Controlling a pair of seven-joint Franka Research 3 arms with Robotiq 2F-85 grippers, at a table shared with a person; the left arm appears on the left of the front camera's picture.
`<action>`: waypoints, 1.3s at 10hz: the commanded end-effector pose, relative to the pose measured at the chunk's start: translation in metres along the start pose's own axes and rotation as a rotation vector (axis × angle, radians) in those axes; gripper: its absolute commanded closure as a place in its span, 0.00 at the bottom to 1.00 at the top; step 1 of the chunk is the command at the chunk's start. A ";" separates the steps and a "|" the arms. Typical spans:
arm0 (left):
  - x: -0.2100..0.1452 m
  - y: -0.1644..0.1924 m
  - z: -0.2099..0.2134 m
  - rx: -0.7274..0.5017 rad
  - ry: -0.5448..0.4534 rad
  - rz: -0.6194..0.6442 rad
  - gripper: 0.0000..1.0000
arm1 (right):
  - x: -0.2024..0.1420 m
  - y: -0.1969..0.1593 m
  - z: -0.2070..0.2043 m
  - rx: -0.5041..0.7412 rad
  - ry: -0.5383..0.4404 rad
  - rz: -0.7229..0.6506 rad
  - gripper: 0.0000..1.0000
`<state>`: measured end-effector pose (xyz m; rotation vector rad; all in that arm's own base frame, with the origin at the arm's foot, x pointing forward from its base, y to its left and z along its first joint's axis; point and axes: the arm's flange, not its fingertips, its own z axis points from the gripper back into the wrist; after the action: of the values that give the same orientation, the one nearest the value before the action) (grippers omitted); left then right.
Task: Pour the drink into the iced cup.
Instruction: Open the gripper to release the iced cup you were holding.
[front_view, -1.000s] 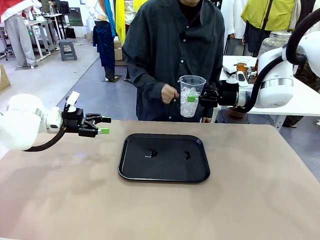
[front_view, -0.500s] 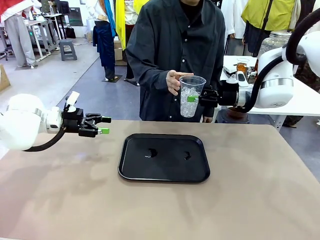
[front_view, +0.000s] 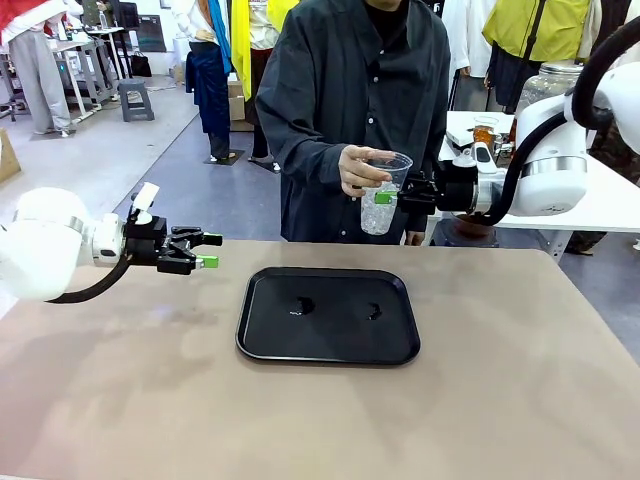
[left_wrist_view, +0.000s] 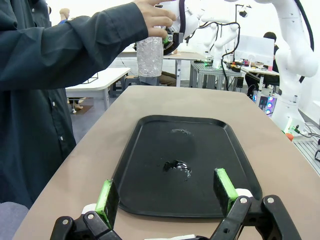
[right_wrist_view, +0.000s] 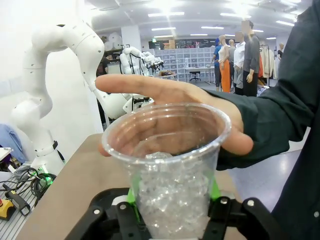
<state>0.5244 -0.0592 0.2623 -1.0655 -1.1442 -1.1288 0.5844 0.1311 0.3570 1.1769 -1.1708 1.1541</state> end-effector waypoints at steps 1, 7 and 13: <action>0.001 0.000 0.001 0.003 -0.006 0.000 0.00 | 0.004 0.005 0.000 -0.001 -0.003 0.023 0.39; 0.001 0.000 0.001 0.003 -0.006 0.000 0.00 | 0.004 0.005 0.000 -0.001 -0.003 0.023 0.39; 0.001 0.000 0.001 0.003 -0.006 0.000 0.00 | 0.004 0.005 0.000 -0.001 -0.003 0.023 0.39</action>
<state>0.5244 -0.0592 0.2623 -1.0655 -1.1442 -1.1288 0.5843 0.1310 0.3587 1.1760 -1.1733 1.1560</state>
